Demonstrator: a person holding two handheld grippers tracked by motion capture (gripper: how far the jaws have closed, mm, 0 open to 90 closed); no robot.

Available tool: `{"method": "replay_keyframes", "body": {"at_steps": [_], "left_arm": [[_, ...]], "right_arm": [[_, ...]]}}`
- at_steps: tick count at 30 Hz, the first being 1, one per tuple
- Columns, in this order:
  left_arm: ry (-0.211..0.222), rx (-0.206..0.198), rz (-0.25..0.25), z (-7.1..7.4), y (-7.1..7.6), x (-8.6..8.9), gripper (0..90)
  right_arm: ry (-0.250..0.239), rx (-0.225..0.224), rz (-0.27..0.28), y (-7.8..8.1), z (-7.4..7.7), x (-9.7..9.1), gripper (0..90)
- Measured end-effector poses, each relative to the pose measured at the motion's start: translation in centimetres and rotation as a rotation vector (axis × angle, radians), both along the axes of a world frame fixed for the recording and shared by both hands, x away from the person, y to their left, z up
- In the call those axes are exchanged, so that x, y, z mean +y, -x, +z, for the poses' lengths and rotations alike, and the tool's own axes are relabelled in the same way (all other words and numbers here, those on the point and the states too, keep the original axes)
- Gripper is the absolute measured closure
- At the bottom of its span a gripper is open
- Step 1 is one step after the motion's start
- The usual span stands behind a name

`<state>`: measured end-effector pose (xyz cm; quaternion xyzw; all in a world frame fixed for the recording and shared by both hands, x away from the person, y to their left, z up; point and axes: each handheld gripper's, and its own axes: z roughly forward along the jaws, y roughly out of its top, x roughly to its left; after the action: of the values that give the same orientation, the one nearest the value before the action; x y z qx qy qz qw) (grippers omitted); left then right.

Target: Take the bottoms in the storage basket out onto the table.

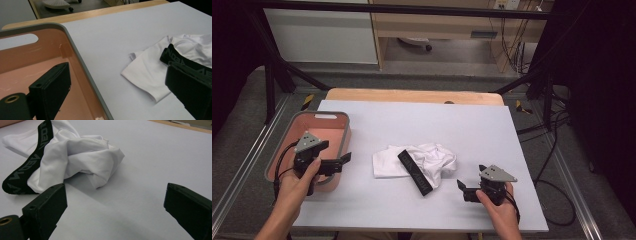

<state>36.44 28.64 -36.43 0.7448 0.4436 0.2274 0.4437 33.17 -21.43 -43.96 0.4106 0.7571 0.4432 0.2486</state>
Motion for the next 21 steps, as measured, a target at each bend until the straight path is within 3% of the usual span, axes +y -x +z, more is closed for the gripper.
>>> {"method": "replay_keyframes", "body": {"at_steps": [4,9,21], "left_arm": [[-0.019,0.014,-0.015,-0.8,0.6,-0.2,6.3],[-0.072,0.024,-0.037,-1.8,0.8,-0.8,6.3],[-0.061,0.036,-0.033,-2.9,0.9,-0.9,6.3]], "right_arm": [[0.005,-0.001,0.002,0.0,0.0,0.1,5.1],[-0.005,-0.01,0.008,0.1,0.1,0.1,4.9],[-0.002,-0.01,0.012,0.1,0.1,0.1,4.9]]}}
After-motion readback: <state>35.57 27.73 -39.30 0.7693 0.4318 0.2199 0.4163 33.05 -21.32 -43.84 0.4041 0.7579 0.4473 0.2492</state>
